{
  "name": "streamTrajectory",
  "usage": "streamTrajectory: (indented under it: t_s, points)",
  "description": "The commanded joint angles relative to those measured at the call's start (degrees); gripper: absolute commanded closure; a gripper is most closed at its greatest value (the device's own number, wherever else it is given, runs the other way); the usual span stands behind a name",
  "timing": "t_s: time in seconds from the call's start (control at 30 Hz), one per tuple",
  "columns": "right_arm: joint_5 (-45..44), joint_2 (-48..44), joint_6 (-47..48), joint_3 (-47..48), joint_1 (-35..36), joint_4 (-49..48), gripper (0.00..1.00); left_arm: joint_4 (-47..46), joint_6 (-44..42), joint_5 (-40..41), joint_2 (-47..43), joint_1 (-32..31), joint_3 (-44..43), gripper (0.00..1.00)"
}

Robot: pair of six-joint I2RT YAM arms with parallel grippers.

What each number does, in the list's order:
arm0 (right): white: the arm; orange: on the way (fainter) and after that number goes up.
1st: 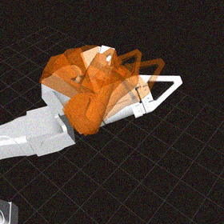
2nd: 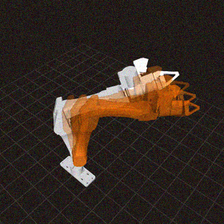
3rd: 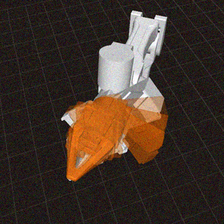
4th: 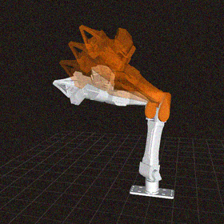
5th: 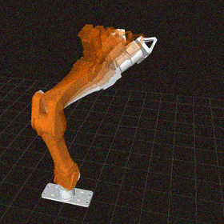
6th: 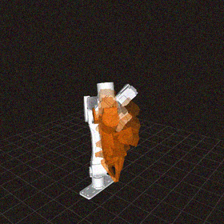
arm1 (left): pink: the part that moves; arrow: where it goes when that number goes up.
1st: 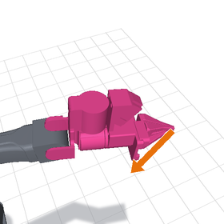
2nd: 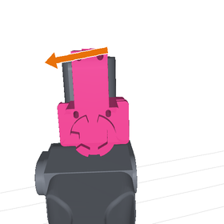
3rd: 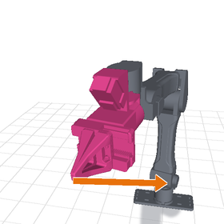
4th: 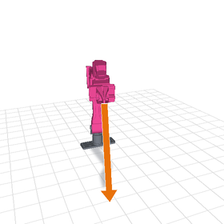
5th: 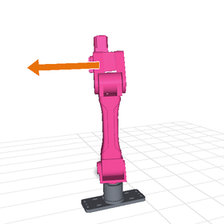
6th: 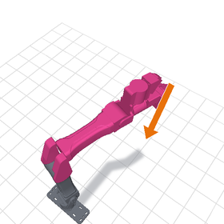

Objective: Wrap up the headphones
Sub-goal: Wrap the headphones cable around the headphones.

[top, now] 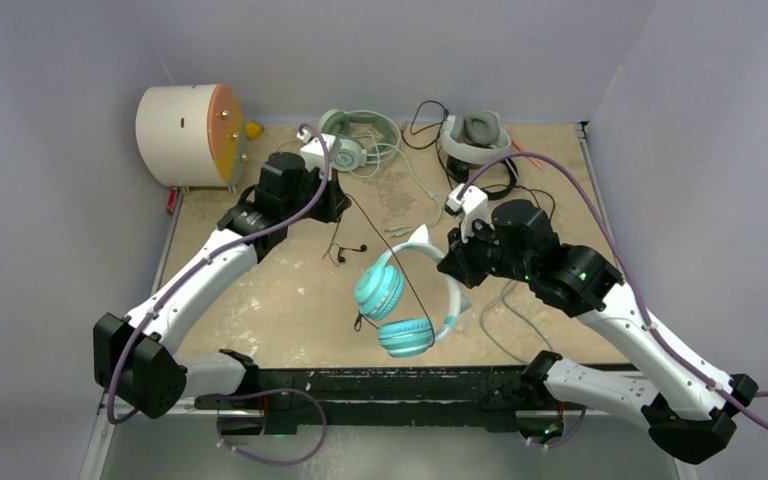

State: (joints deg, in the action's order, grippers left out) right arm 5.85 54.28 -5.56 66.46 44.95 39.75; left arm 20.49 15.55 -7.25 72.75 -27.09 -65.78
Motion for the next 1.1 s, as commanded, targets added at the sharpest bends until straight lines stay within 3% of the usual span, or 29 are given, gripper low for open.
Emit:
streamTrajectory:
  t_s: [0.0, 0.2, 0.4, 0.5, 0.57, 0.63, 0.9, 1.07]
  points:
    - [-2.98, -0.87, -8.11, 6.64, 0.07, -3.75, 1.00, -15.39, 5.57, -10.49, -0.62, 0.46, 5.47, 1.00]
    - [-15.15, 2.82, -14.11, 15.30, -0.12, -2.12, 1.00, -28.92, 8.02, -17.01, -3.19, 0.46, 12.68, 1.00]
    - [-12.81, 10.19, -14.14, 27.57, -0.06, 2.08, 1.00, -38.32, 9.93, -25.62, -3.54, 0.42, 17.27, 0.95]
    - [-12.22, 13.56, -13.24, 33.43, -0.10, 5.20, 1.00, -42.40, 10.96, -27.07, -2.96, 0.37, 18.31, 0.82]
    - [-13.19, 15.84, -12.88, 37.42, -0.12, 7.86, 1.00, -44.83, 11.69, -27.12, -2.17, 0.37, 18.86, 0.61]
    - [-13.92, 17.49, -12.47, 40.67, -0.11, 9.66, 1.00, -46.89, 11.70, -26.97, -1.20, 0.38, 19.13, 0.50]
    - [-13.71, 20.21, -12.82, 48.34, -0.12, 11.63, 1.00, -59.84, 10.96, -27.67, 5.00, 0.40, 21.48, 0.39]
    - [-14.42, 21.50, -13.55, 51.55, -0.09, 12.70, 1.00, -68.65, 11.85, -26.55, 7.25, 0.42, 24.47, 0.26]
